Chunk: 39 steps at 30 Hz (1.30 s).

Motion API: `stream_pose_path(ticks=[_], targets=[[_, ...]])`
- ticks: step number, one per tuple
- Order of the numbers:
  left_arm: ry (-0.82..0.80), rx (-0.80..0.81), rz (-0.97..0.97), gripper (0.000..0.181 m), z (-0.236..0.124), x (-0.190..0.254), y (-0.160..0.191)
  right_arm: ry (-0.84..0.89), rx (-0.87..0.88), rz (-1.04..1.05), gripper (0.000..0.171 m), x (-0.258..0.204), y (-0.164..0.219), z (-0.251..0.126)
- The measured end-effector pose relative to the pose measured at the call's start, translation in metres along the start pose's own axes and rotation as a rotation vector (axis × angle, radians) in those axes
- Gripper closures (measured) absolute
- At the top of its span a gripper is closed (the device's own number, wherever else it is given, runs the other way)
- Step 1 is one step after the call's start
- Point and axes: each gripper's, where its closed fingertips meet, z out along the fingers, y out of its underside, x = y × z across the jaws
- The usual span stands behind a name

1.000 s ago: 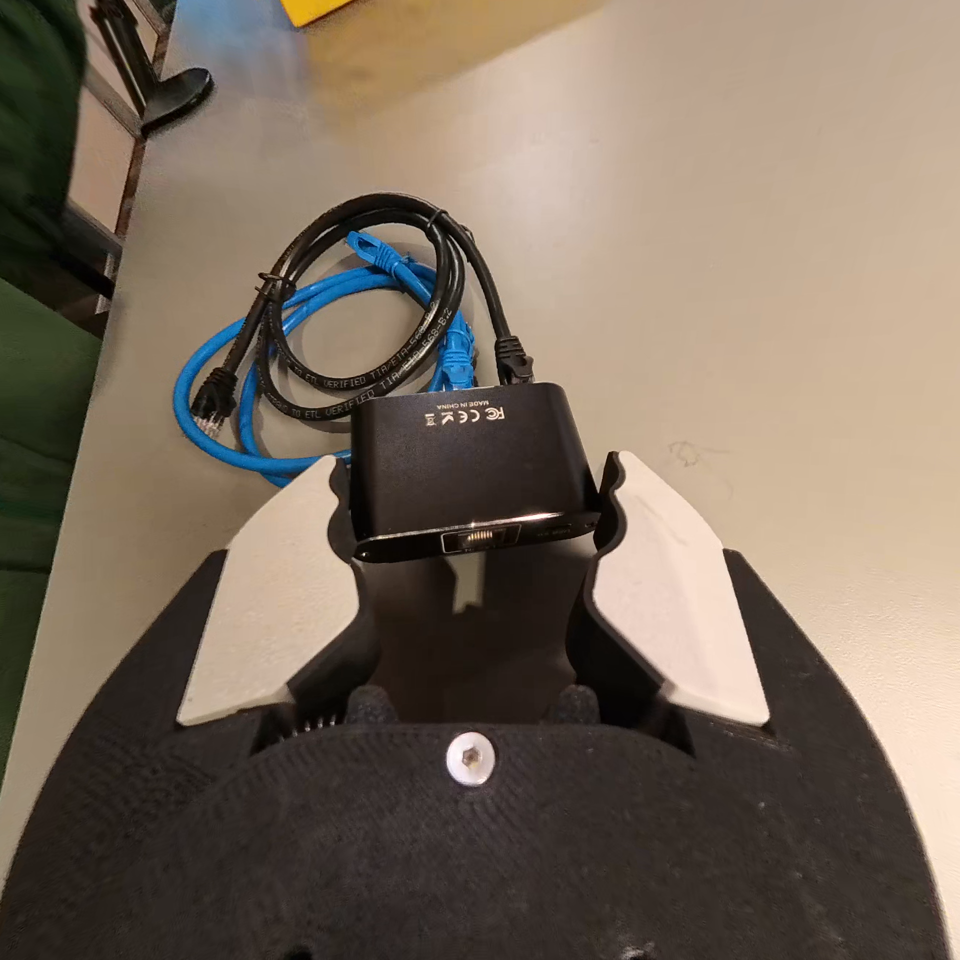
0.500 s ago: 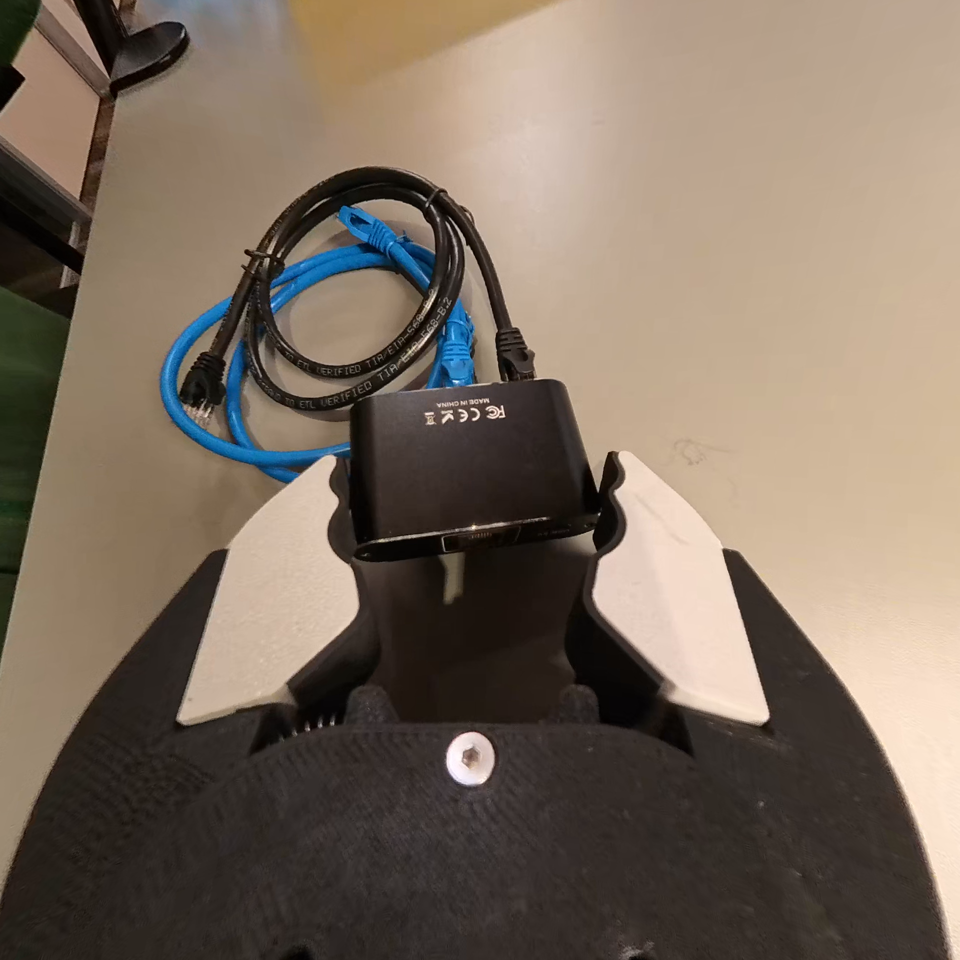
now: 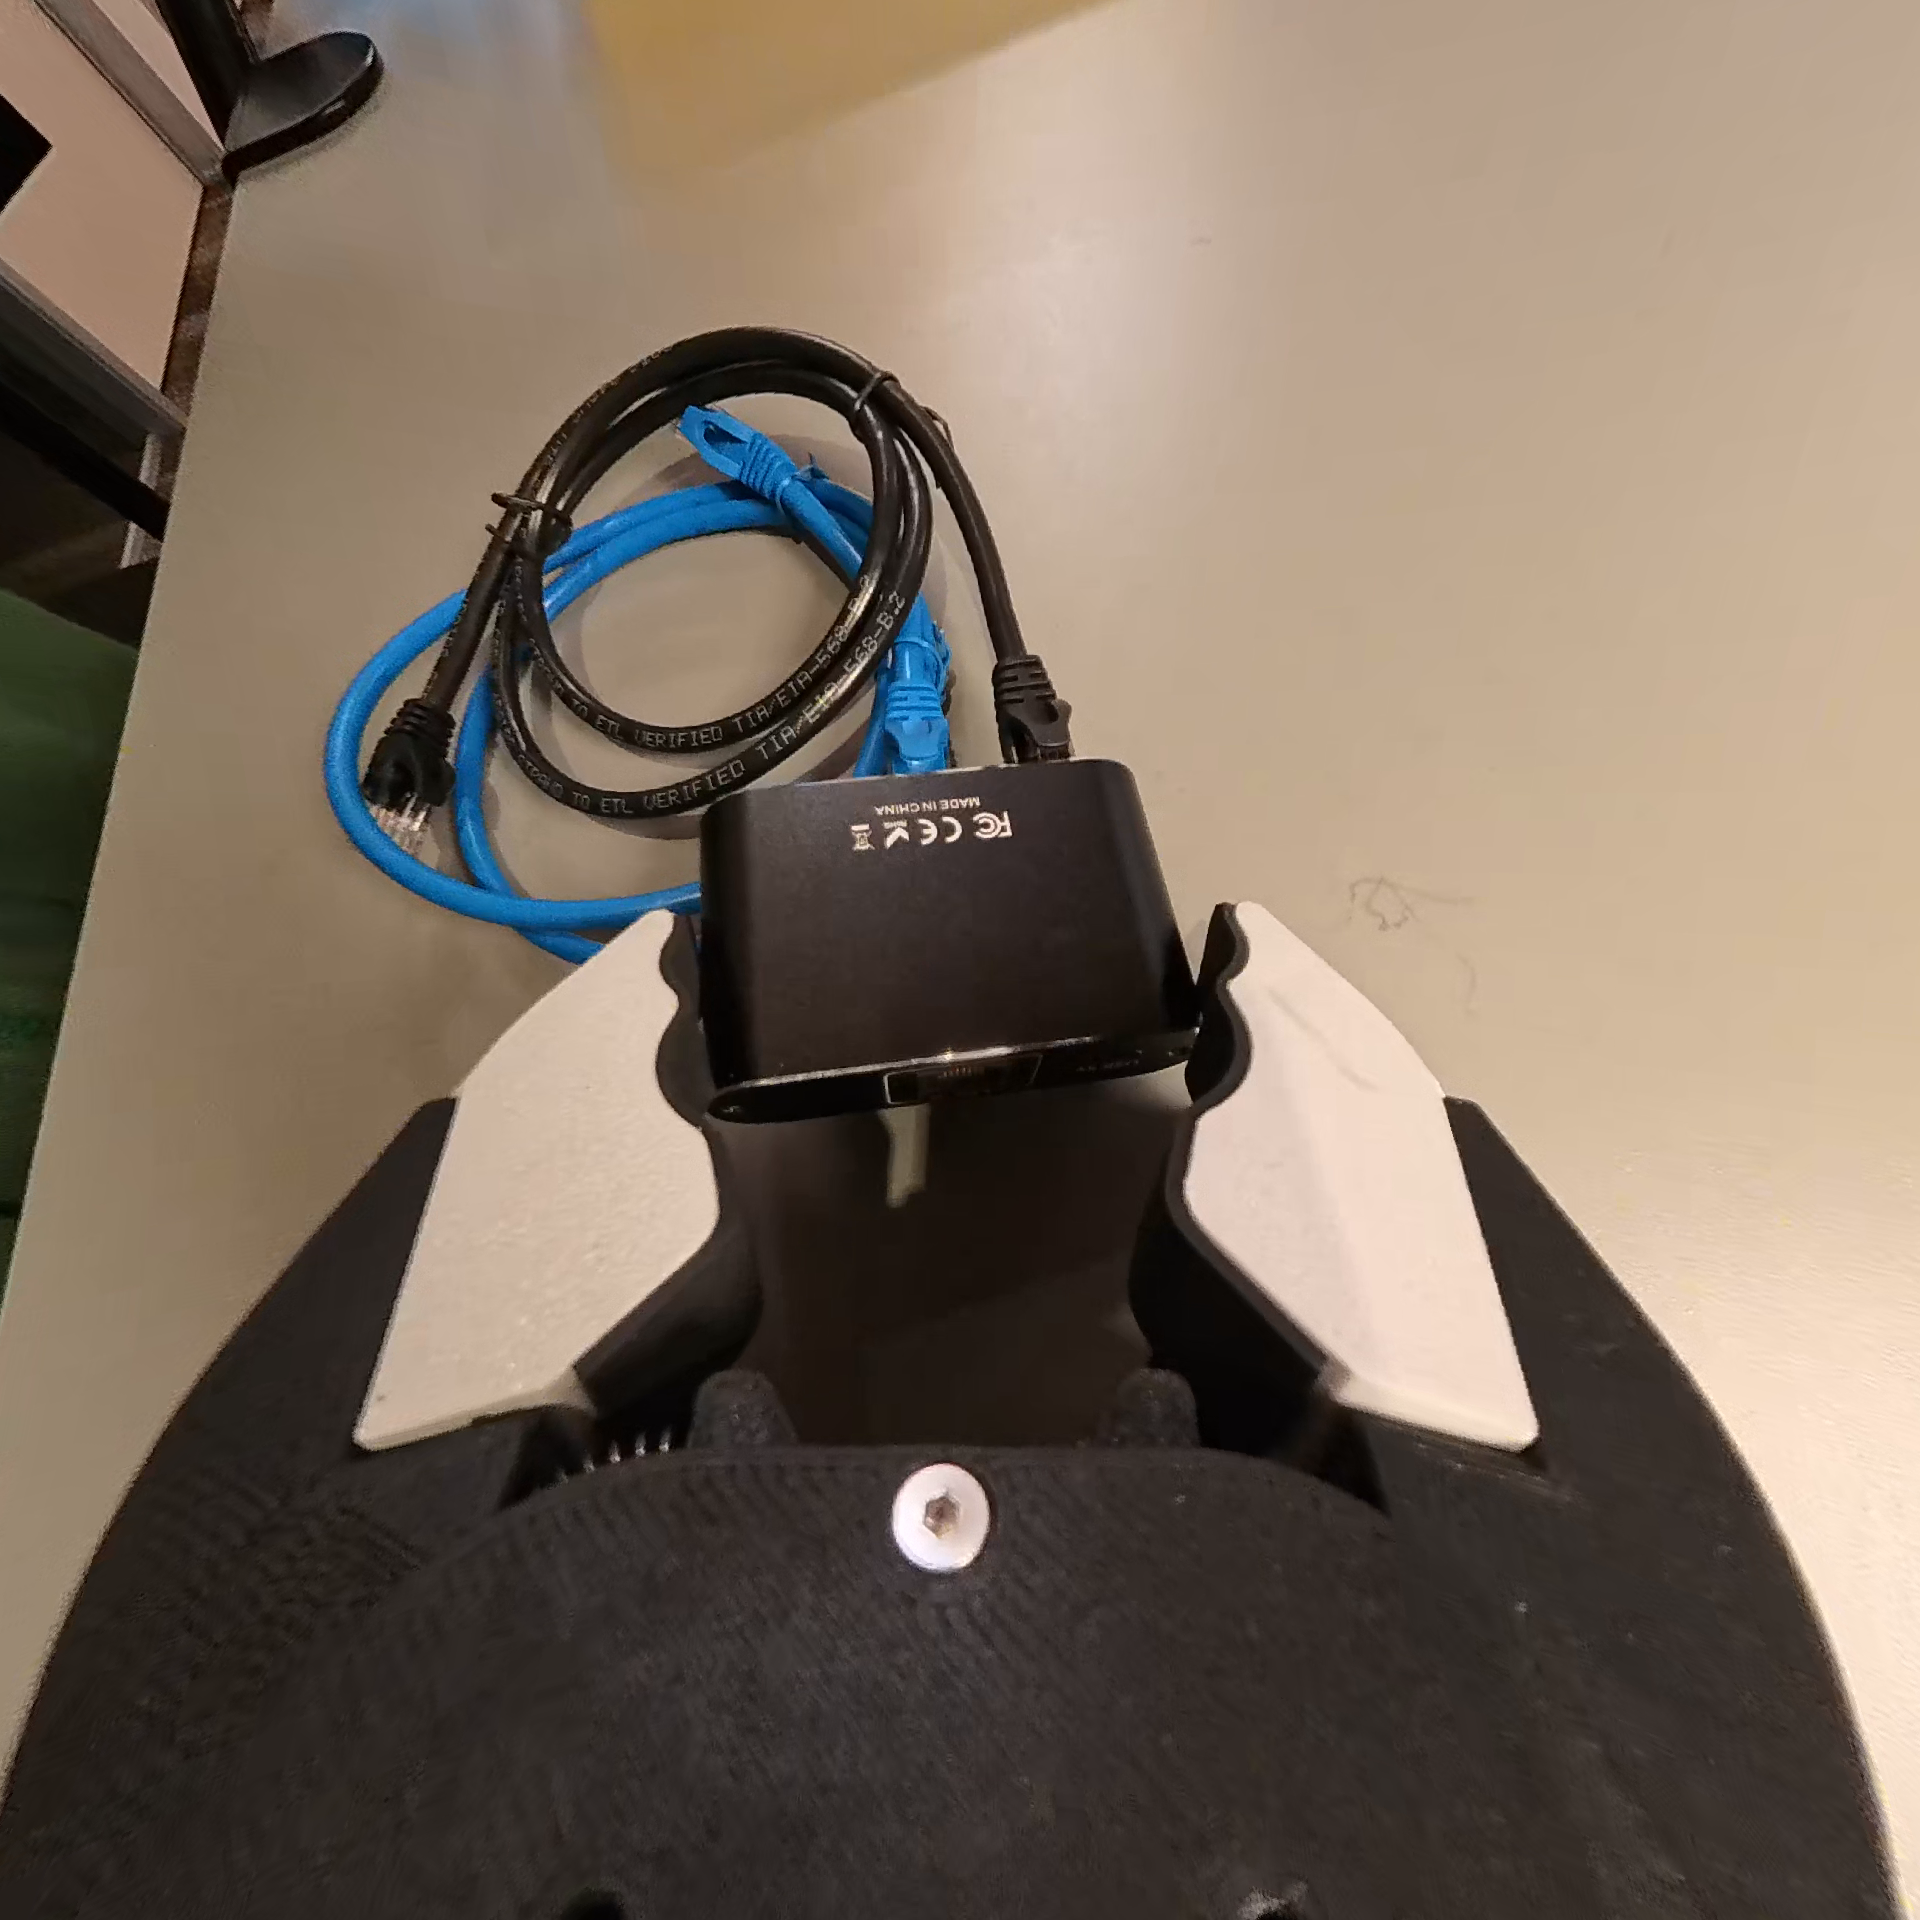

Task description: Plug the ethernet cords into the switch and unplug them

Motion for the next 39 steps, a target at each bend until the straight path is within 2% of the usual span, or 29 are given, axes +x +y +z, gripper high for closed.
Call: stream_pose_path(ticks=[2,5,9,12,14,16,18,20,26,32,39], targets=[[-0.08,0.089,0.145,0.171,-0.019,0.006,-0.032,0.003,-0.004,-0.003,0.079,0.0,0.001,0.0],[-0.138,0.235,0.367,0.171,-0.039,0.038,-0.075,0.008,-0.008,-0.013,0.079,0.0,0.001,0.001],[-0.069,0.36,0.509,0.171,-0.04,0.113,-0.104,0.017,-0.015,-0.029,0.079,-0.001,0.002,0.002],[0.073,0.479,0.529,0.171,-0.036,0.178,-0.117,0.02,-0.018,-0.037,0.08,-0.001,0.002,0.002],[0.249,0.566,0.42,0.171,-0.039,0.217,-0.126,0.02,-0.021,-0.041,0.08,-0.001,0.002,0.002],[0.459,0.656,0.219,0.171,-0.05,0.245,-0.14,0.021,-0.023,-0.05,0.08,-0.002,0.002,0.003],[0.652,0.713,-0.002,0.171,-0.06,0.262,-0.154,0.022,-0.028,-0.062,0.08,-0.002,0.003,0.003],[0.774,0.731,-0.158,0.171,-0.064,0.273,-0.162,0.026,-0.035,-0.073,0.08,-0.003,0.004,0.004],[0.94,0.777,-0.337,0.171,-0.068,0.297,-0.167,0.043,-0.035,-0.119,0.08,-0.003,0.003,0.005],[1.064,0.874,-0.525,0.171,-0.079,0.304,-0.167,0.04,-0.028,-0.164,0.088,-0.006,0.002,0.005],[1.253,0.989,-0.82,0.171,-0.09,0.299,-0.168,0.032,0.127,-0.285,0.092,-0.024,-0.027,-0.009]])
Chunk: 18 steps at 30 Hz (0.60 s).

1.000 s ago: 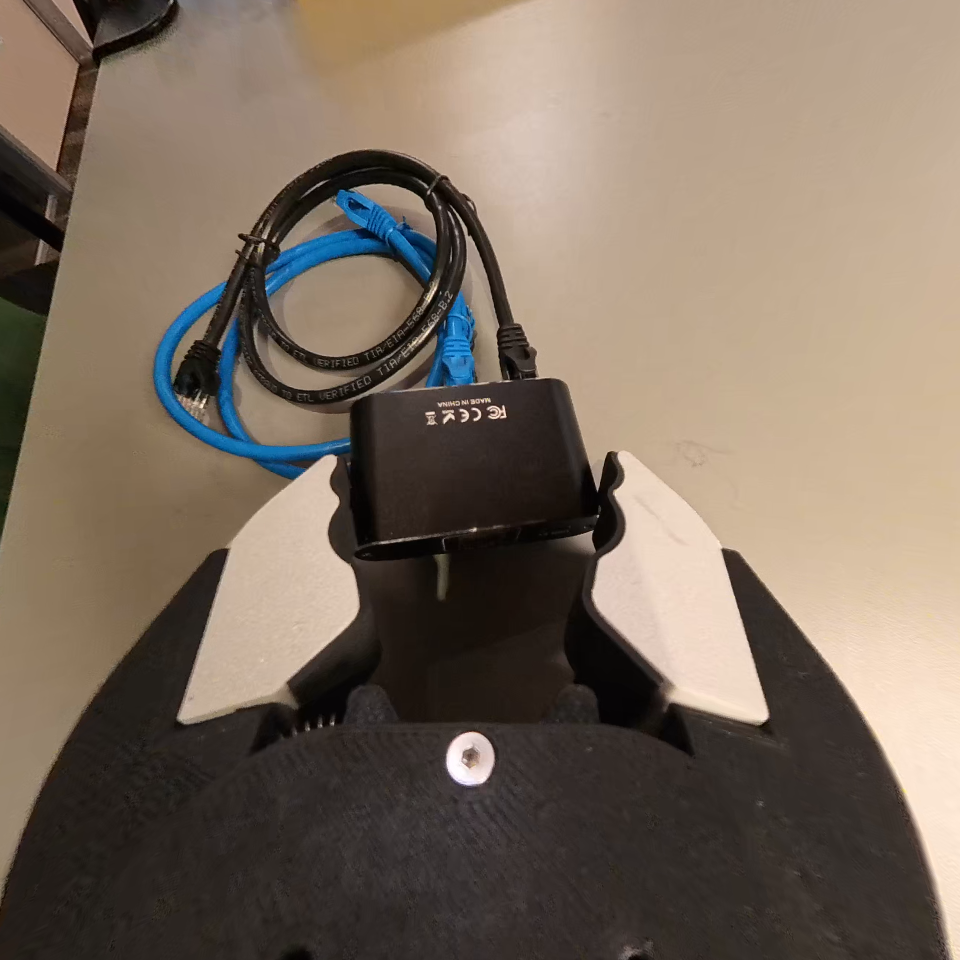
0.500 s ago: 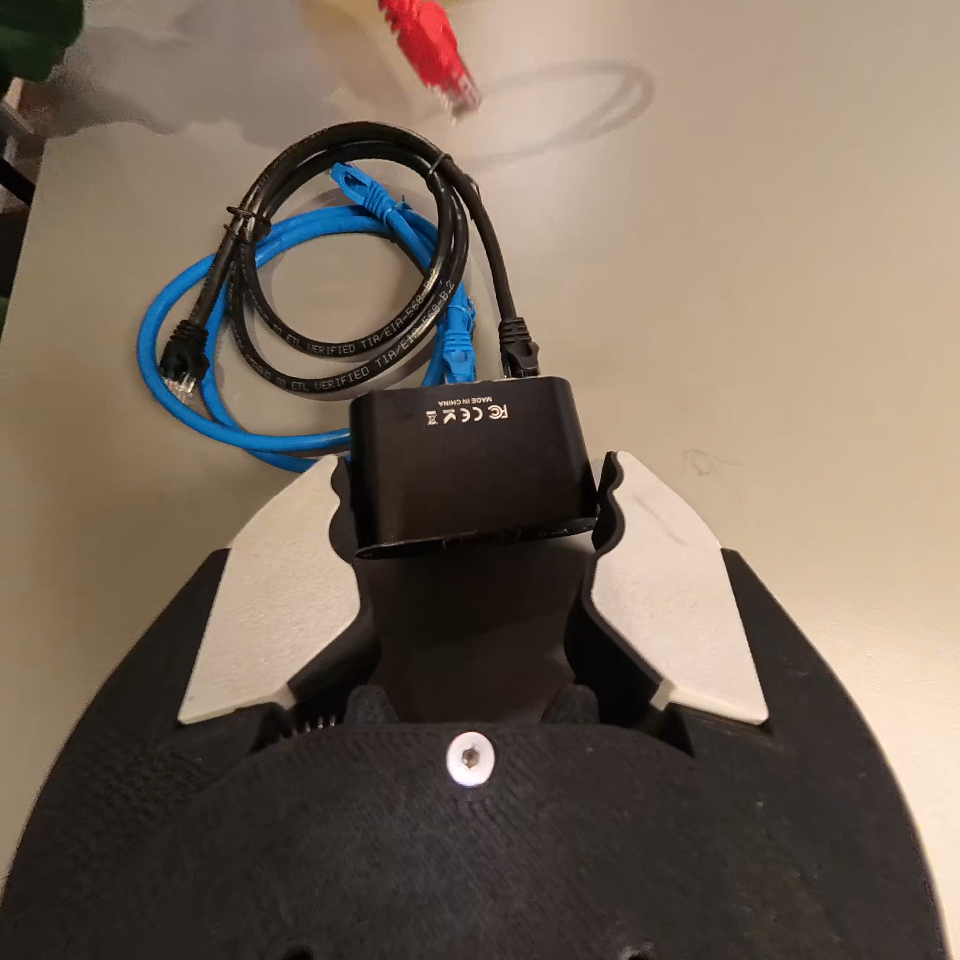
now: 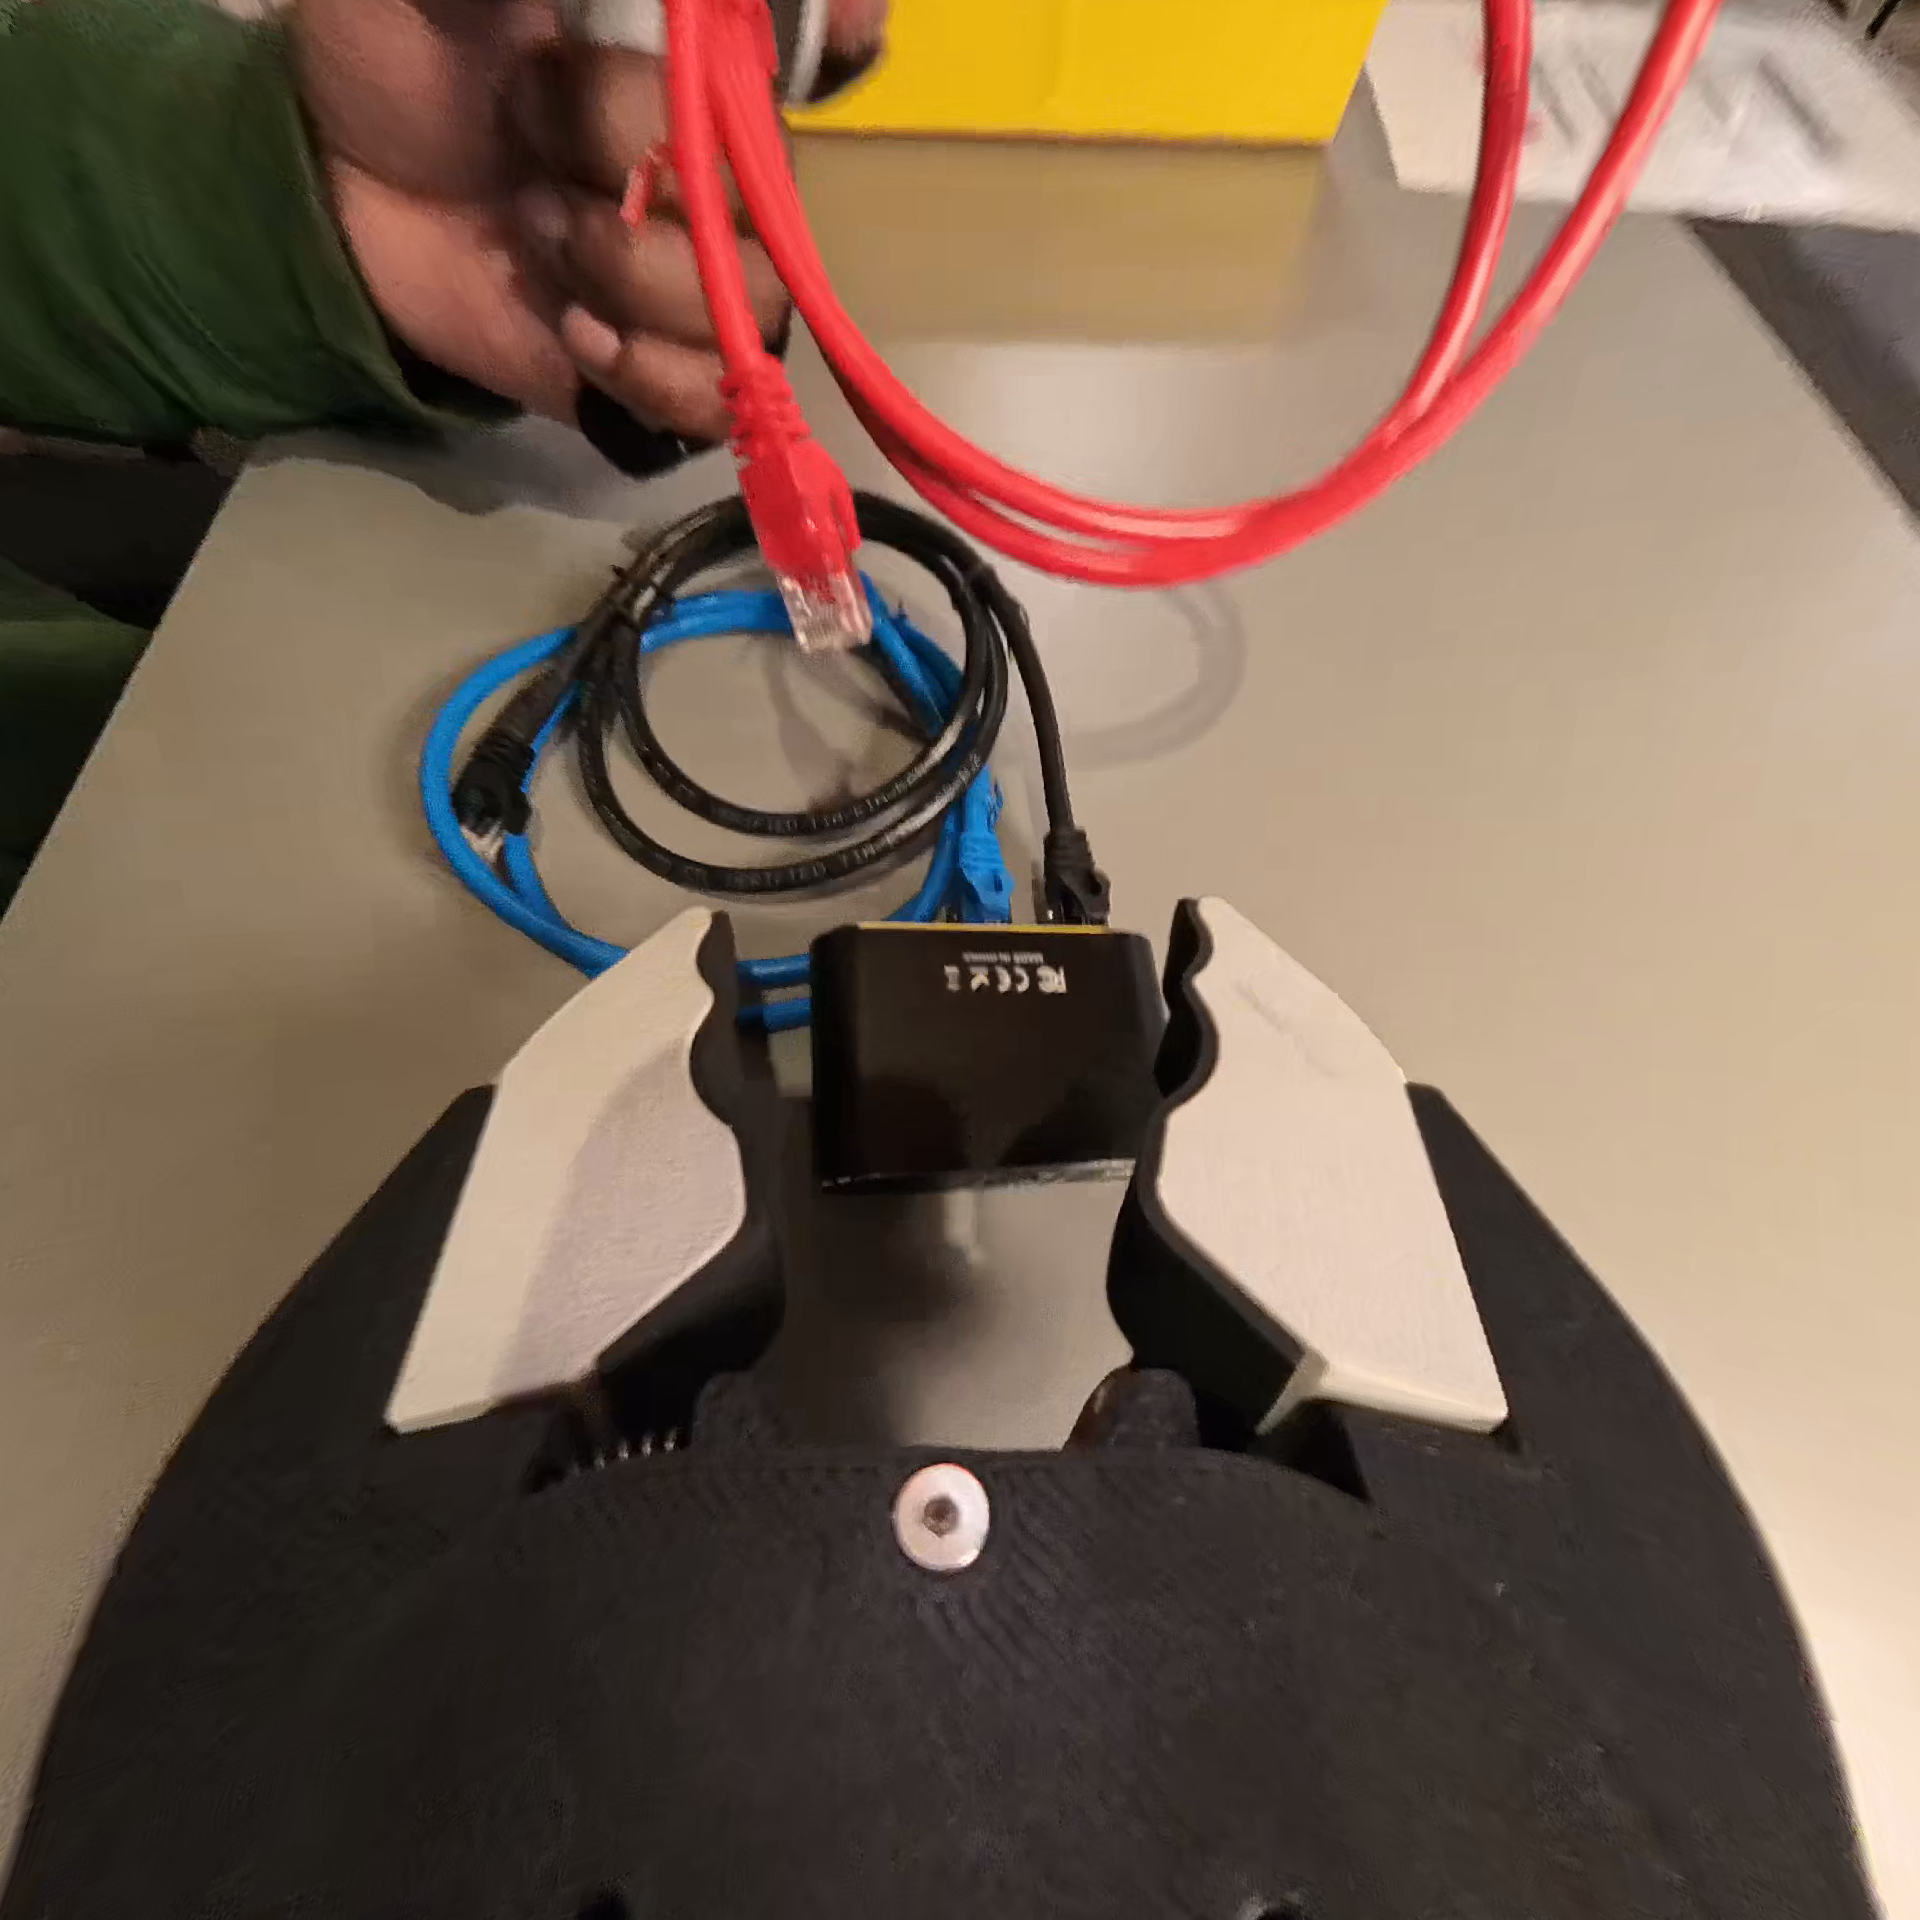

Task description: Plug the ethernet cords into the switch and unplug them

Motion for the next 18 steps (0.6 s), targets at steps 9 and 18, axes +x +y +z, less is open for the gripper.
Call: stream_pose_path(ticks=[9,18], targets=[[-0.132,0.133,-0.086,0.171,0.005,-0.011,-0.001,0.237,0.142,-0.353,0.115,-0.013,-0.041,0.014],[-0.31,0.125,-0.107,0.17,0.009,-0.006,-0.003,0.571,0.141,-0.561,0.153,0.004,-0.055,0.011]])
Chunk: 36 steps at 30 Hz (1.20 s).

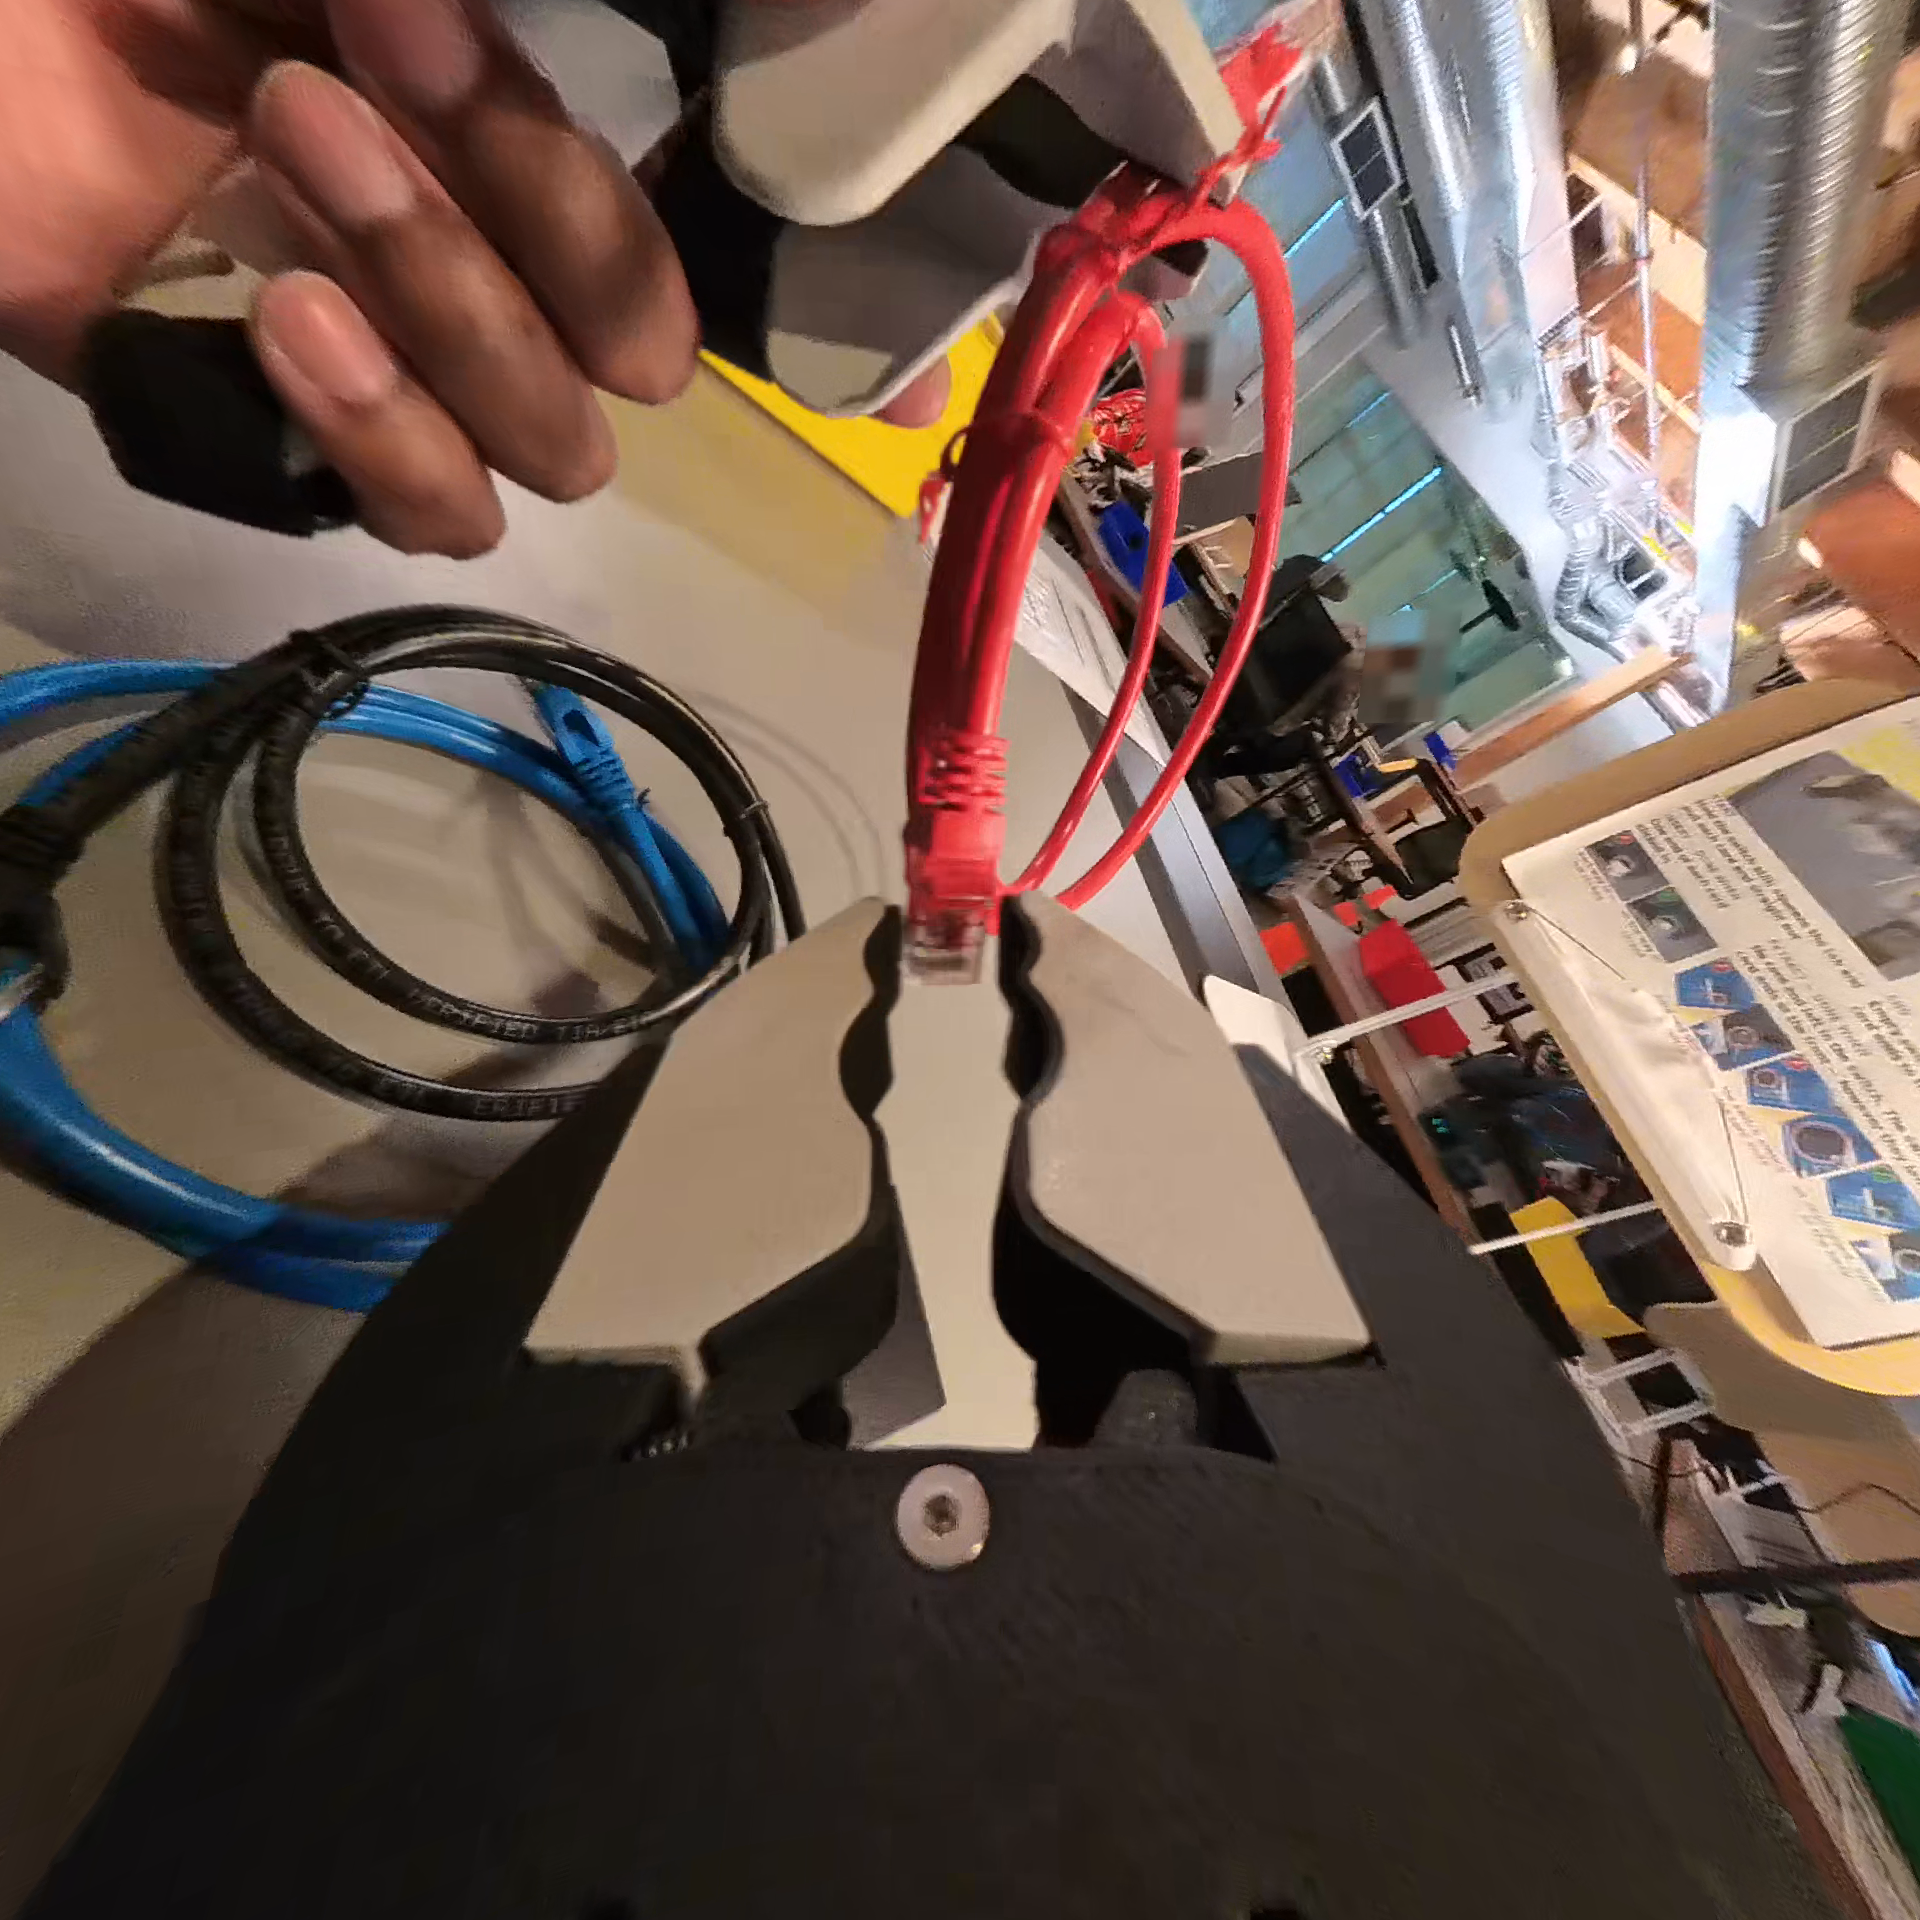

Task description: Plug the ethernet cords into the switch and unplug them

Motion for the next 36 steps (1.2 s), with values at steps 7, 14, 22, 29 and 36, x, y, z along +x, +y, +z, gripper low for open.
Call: stream_pose_path(ticks=[7,14,22,29,36], targets=[[-0.126,-0.144,0.236,0.146,-0.006,0.004,-0.008,-0.125,0.128,0.226,0.157,0.003,-0.018,-0.011],[-0.167,-0.247,0.785,0.123,-0.023,0.021,-0.046,-0.418,0.28,0.573,0.158,-0.009,-0.048,-0.025],[0.22,-0.769,0.854,0.13,-0.021,0.047,-0.018,-0.727,0.375,0.919,0.157,-0.021,-0.07,-0.036],[0.415,-1.327,0.884,0.136,-0.013,0.03,0.034,-0.824,0.374,1.129,0.157,-0.015,-0.072,-0.038],[0.534,-1.556,0.776,0.161,-0.014,0.028,0.083,-0.804,0.386,1.198,0.157,-0.002,-0.062,-0.042]])
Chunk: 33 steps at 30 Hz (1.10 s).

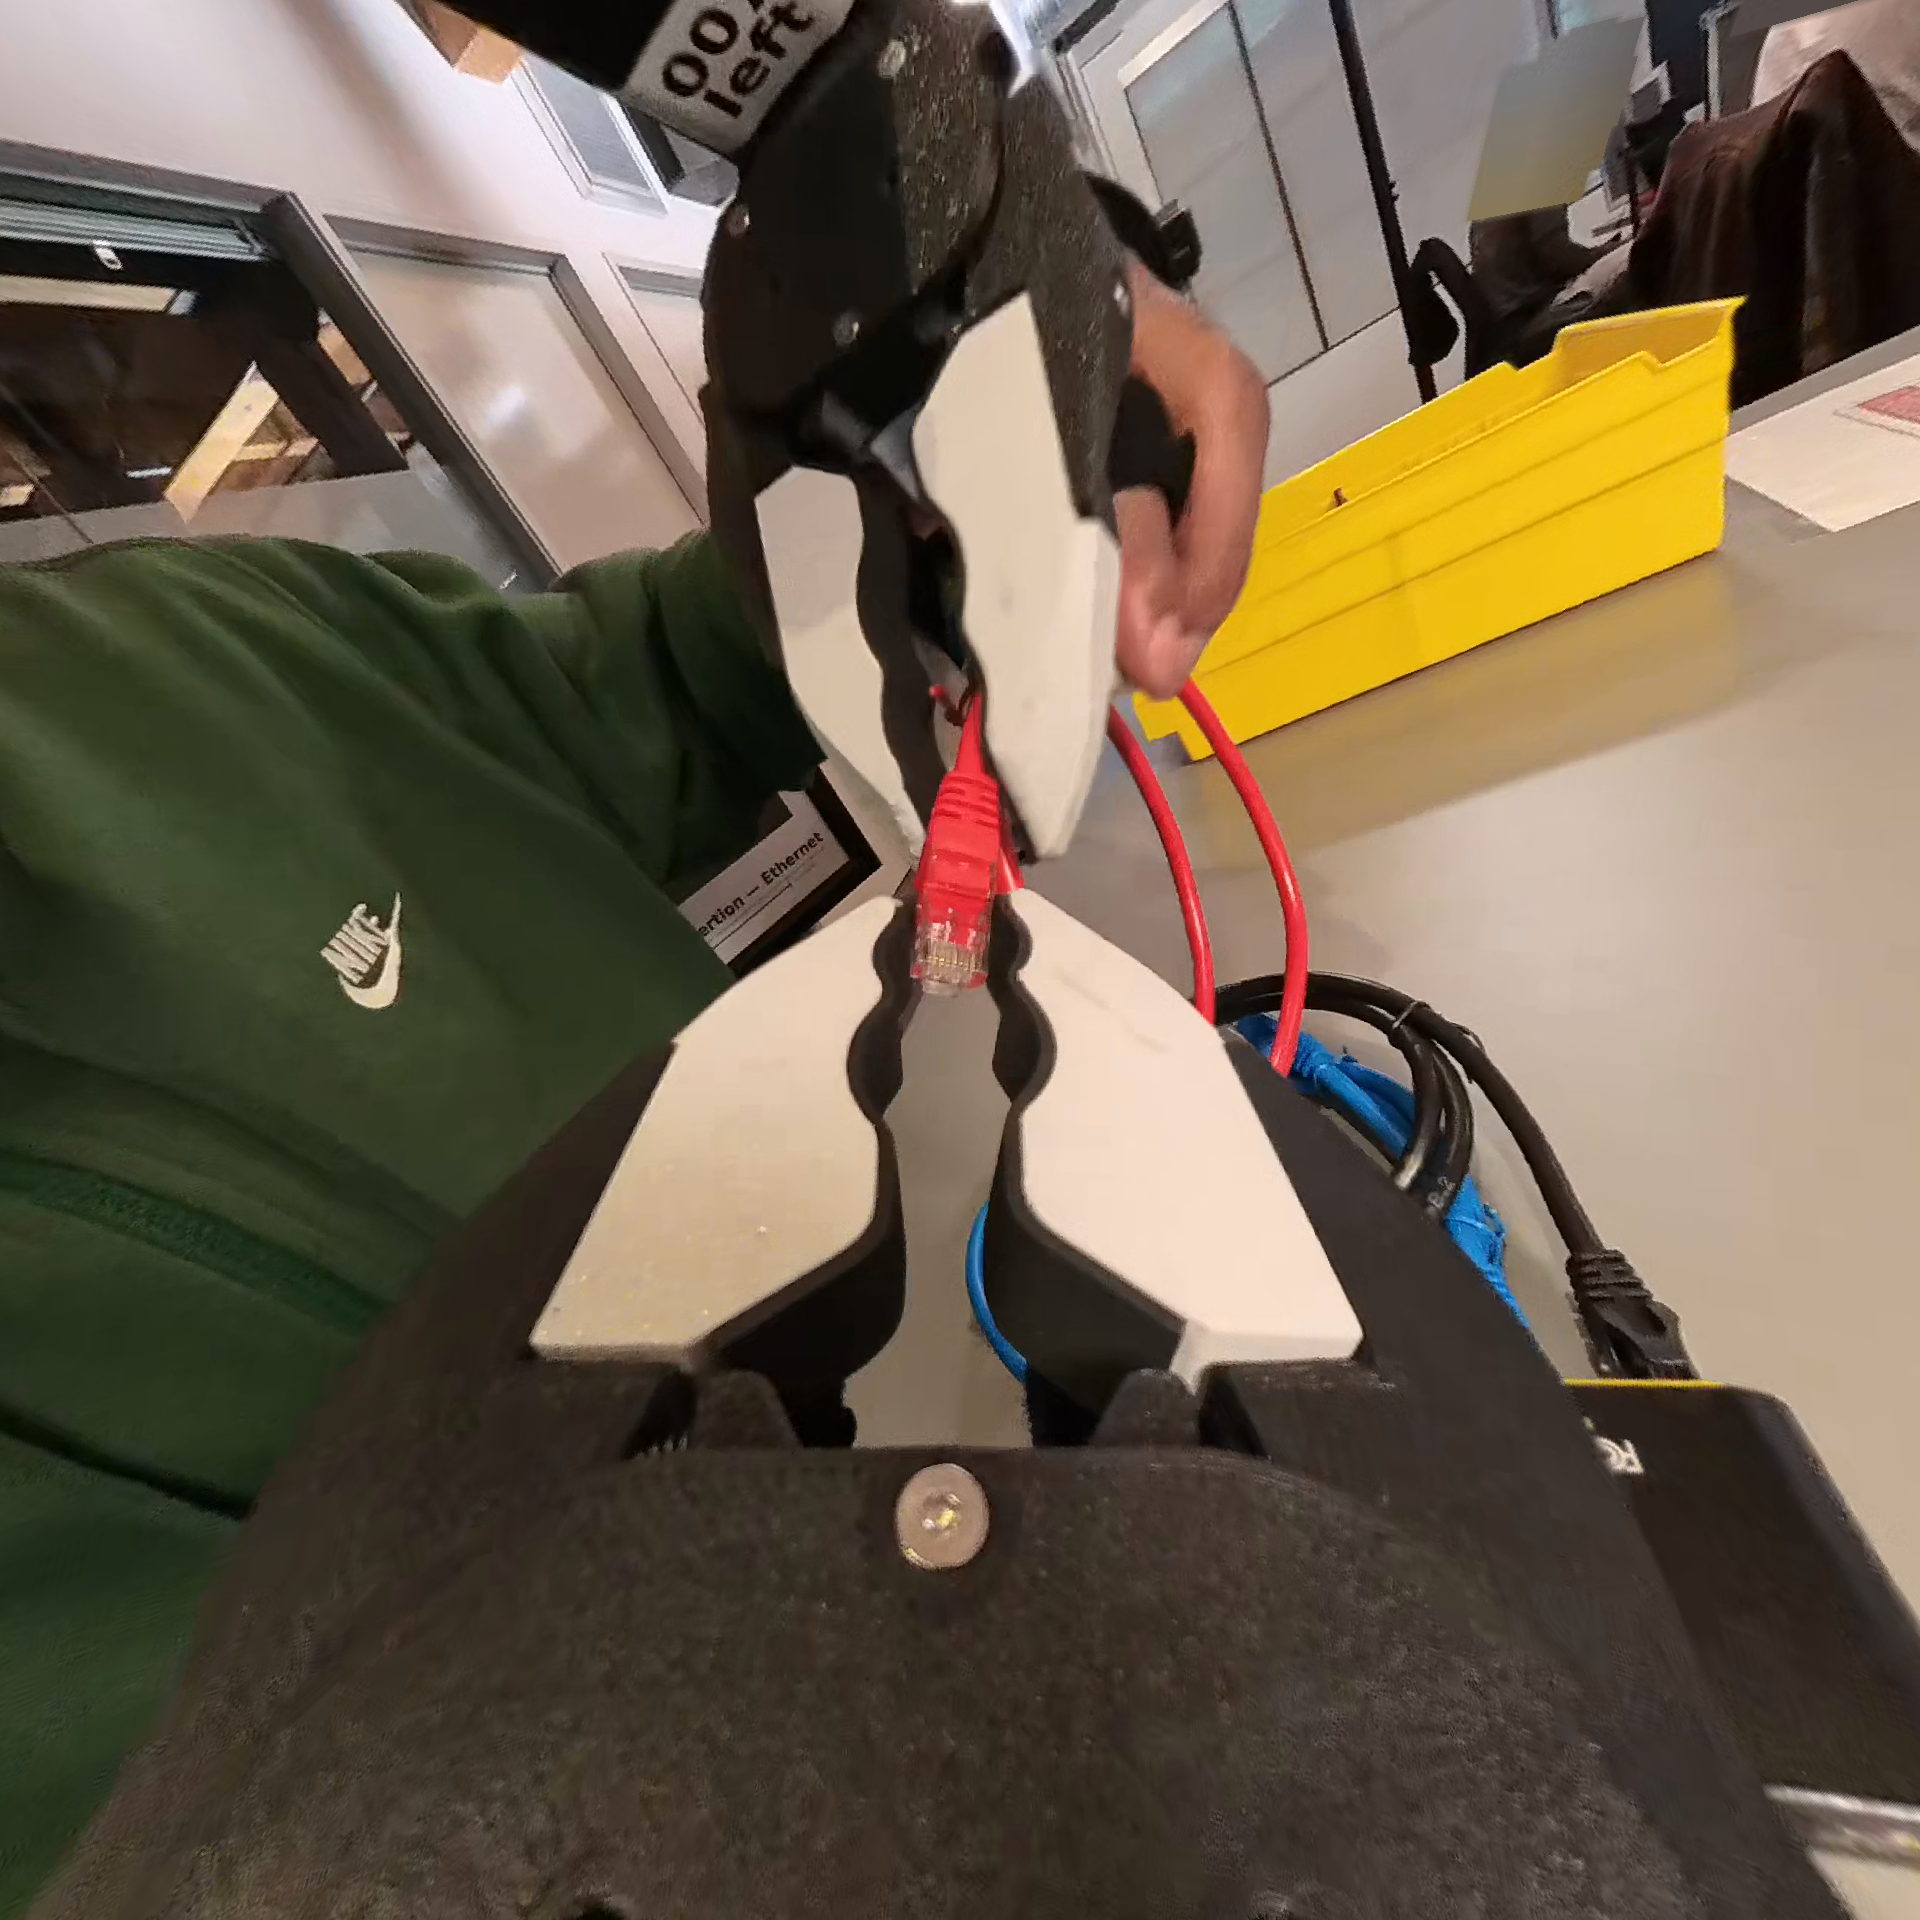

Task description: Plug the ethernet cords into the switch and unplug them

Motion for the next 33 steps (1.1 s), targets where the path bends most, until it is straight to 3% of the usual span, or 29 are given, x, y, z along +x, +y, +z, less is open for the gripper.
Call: stream_pose_path(ticks=[3,5,7,10,13,18,23,33], targets=[[0.01,-0.016,-0.098,0.175,-0.001,-0.004,-0.004,0.002,0.04,-0.008,0.157,0.0,-0.006,-0.006],[-0.013,-0.023,-0.182,0.175,-0.007,-0.008,-0.008,0.041,0.086,-0.065,0.155,0.0,-0.015,-0.011],[-0.042,-0.006,-0.272,0.175,-0.019,-0.01,-0.014,0.091,0.105,-0.154,0.142,0.0,-0.021,-0.017],[0.006,0.106,-0.411,0.176,-0.039,-0.001,-0.031,0.191,0.101,-0.305,0.133,0.001,-0.029,-0.026],[0.196,0.302,-0.57,0.176,-0.046,0.021,-0.048,0.296,0.101,-0.489,0.131,0.002,-0.037,-0.033],[0.481,0.555,-0.843,0.176,-0.007,0.051,-0.04,0.346,-0.016,-0.783,0.126,-0.005,-0.021,-0.028],[0.589,0.708,-0.956,0.175,0.031,0.052,-0.019,0.326,-0.147,-0.975,0.122,-0.005,0.013,-0.017],[0.646,0.743,-0.982,0.175,0.039,0.044,-0.015,0.347,-0.255,-1.159,0.153,-0.001,0.03,-0.011]])
